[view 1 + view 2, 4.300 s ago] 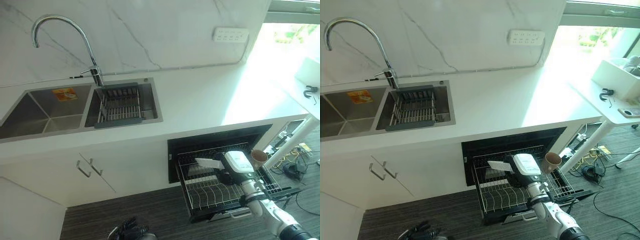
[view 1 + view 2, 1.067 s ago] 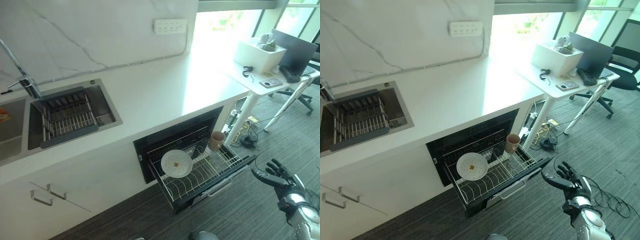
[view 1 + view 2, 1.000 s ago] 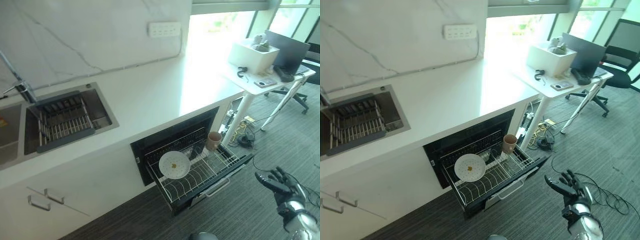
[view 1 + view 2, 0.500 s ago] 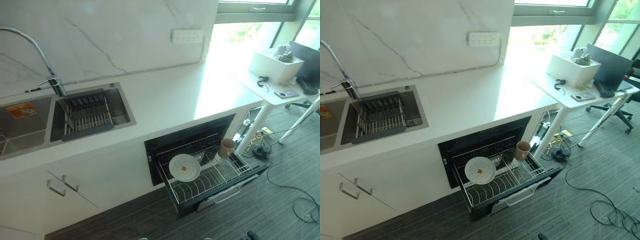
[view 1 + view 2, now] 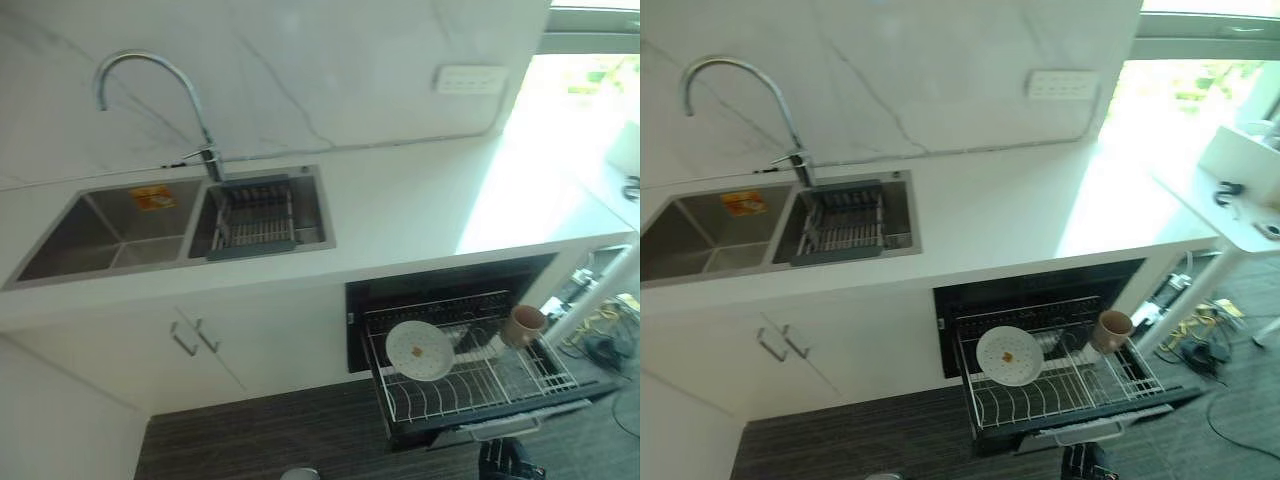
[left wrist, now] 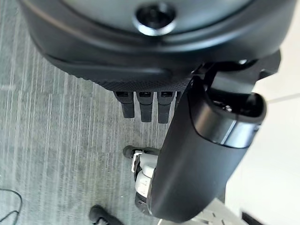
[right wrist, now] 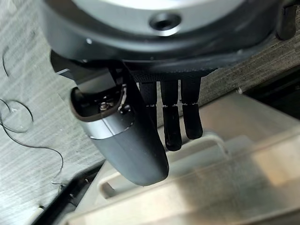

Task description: Place the dishes in the dishwasher.

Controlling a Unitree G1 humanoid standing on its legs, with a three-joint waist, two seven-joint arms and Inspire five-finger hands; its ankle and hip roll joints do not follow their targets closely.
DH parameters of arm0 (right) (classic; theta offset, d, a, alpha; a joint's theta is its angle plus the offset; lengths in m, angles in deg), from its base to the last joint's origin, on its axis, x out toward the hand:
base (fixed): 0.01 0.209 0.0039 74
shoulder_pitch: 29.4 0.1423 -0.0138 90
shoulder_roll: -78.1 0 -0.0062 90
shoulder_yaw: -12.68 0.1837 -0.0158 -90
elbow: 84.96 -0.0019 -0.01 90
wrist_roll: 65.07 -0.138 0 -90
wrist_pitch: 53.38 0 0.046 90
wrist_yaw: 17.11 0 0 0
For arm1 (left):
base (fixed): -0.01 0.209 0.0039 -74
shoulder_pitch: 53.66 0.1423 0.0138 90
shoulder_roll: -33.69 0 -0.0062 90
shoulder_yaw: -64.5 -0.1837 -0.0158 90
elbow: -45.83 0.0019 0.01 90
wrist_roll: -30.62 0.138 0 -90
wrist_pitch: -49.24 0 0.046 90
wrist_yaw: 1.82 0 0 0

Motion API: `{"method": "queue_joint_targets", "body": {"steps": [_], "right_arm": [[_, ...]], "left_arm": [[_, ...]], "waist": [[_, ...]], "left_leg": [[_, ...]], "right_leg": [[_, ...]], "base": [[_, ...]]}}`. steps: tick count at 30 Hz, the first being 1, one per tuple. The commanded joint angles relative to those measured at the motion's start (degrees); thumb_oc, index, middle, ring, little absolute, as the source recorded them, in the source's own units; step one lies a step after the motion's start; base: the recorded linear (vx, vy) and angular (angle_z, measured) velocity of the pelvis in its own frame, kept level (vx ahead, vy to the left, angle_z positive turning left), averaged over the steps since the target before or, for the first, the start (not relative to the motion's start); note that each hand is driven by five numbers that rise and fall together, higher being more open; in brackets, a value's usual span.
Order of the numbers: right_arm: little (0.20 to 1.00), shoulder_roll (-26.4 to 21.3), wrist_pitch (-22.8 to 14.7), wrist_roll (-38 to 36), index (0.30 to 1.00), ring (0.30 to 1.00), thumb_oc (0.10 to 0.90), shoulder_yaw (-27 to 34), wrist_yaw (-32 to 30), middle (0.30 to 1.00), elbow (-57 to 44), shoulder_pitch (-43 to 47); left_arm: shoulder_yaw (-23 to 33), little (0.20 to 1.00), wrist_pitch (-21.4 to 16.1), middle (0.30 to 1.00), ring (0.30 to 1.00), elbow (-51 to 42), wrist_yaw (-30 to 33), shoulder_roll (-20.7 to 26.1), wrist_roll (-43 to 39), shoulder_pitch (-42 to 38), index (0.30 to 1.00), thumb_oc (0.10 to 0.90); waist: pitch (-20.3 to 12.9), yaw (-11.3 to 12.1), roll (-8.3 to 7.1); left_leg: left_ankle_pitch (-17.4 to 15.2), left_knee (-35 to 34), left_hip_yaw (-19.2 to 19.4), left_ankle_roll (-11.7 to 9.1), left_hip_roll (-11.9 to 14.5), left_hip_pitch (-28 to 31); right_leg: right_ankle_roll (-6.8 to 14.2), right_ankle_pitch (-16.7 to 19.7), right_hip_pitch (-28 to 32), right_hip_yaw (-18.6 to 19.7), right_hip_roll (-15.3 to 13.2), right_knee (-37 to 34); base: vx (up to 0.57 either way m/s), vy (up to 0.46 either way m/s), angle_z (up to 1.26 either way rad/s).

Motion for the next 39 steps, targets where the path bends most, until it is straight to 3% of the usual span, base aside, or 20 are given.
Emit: {"method": "queue_joint_targets", "body": {"steps": [1,12,13,19,25,28,31,35,39], "right_arm": [[0.3,-4.35,-0.47,-2.86,0.3,0.3,0.4,2.02,0.87,0.3,-1.45,7.11],[0.3,-9.59,-2.32,-2.9,0.3,0.3,0.4,-0.97,-0.91,0.3,-4.03,16.48],[0.3,-9.91,-2.48,-2.58,0.3,0.3,0.4,-1.26,-0.85,0.3,-4.34,17.22],[0.3,-14.4,-3.72,0.52,0.3,0.3,0.4,-1.68,-3.2,0.3,-6.04,23.72],[0.3,-20.04,-3.95,5.58,0.3,0.3,0.4,-2.93,-5.17,0.3,-7.36,31.87],[0.3,-25.22,-4.2,9.43,0.3,0.3,0.4,-5.63,-6.29,0.3,-7.71,39.69],[0.3,-31.55,-4.12,13.95,0.3,0.3,0.4,-11.66,-4.61,0.3,-7.68,51.56],[0.3,-32.47,-5.88,15.4,0.3,0.3,0.4,-16.29,-3.75,0.3,-8.9,58.26],[0.3,-31.25,-5.79,17.53,0.3,0.3,0.4,-17.79,-5.27,0.3,-10.99,60.17]], "left_arm": [[-1.01,0.9,1.03,0.9,0.9,-1.29,0.32,2.08,0.88,-1.22,0.9,0.8],[-3.71,0.9,1.08,0.9,0.9,-3.69,-0.96,2.4,2.19,0.24,0.9,0.8],[-3.98,0.9,0.96,0.9,0.9,-3.66,-0.97,2.41,2.01,0.37,0.9,0.8],[-5.19,0.9,0.9,0.9,0.9,-4.05,-0.86,2.91,1.04,0.23,0.9,0.8],[-6.21,0.9,0.09,0.9,0.9,-4.58,-0.76,3.66,-0.44,0.22,0.9,0.8],[-7.28,0.9,0.09,0.9,0.9,-5.82,-1.39,4.35,-1.57,-0.61,0.9,0.8],[-8.78,0.9,0.44,0.9,0.9,-7.29,-3.21,5.44,-2.89,-1.35,0.9,0.8],[-8.53,0.9,0.4,0.9,0.9,-7.77,-3.85,5.63,-4.3,-1.67,0.9,0.8],[-7.21,0.9,0.54,0.9,0.9,-8.7,-4.92,5.63,-5.49,-2.3,0.9,0.8]], "waist": [[2.98,1.46,0.59],[3.59,7.41,2.5],[3.49,7.82,2.38],[4.44,10.44,3.38],[5.86,12.13,4.57],[7.53,12.85,6.09],[10.06,13.34,8.76],[11.48,13.04,9.71],[12.06,12.61,9.5]], "left_leg": [[-5.19,-1.01,-0.67,-2.71,1.9,3.72],[-3.95,-1.01,-4.3,-2.36,-0.9,0.96],[-5.01,-1.01,-4.81,-2.68,-1.03,1.4],[-3.97,-1.01,-6.97,-2.12,-2.94,-0.5],[-2.97,-1.01,-8.26,-1.79,-4.33,-2.4],[-1.99,-1.01,-8.64,-1.77,-5.3,-4.74],[-0.51,-1.01,-8.88,-1.77,-6.65,-8.26],[0.15,-1.01,-7.85,-1.81,-6.65,-10.05],[0.08,-1.01,-6.94,-1.83,-6.46,-10.54]], "right_leg": [[3.2,-1.35,2.2,1.24,-1.91,-2.5],[3.92,-0.78,3.49,-5.22,-5.16,-2.5],[4.44,-1.96,4.15,-4.63,-5.09,-2.5],[4.98,-0.8,4.22,-6.81,-6.47,-2.5],[4.92,0.58,3.6,-7.97,-7.53,-2.5],[5.07,1.36,1.96,-8.3,-8.51,-2.5],[5.31,2.1,-0.97,-7.55,-9.51,-2.5],[5.56,2.69,-2.67,-6.88,-9.92,-2.5],[5.76,3.37,-3.17,-6.56,-10.39,-2.5]], "base": [[0.0,0.029,0.42],[0.02,0.06,0.51],[0.14,0.039,0.33],[0.07,0.083,0.36],[0.06,0.075,0.28],[-0.01,0.067,0.15],[-0.06,0.076,0.06],[-0.03,0.037,-0.21],[0.0,0.025,-0.15]]}}
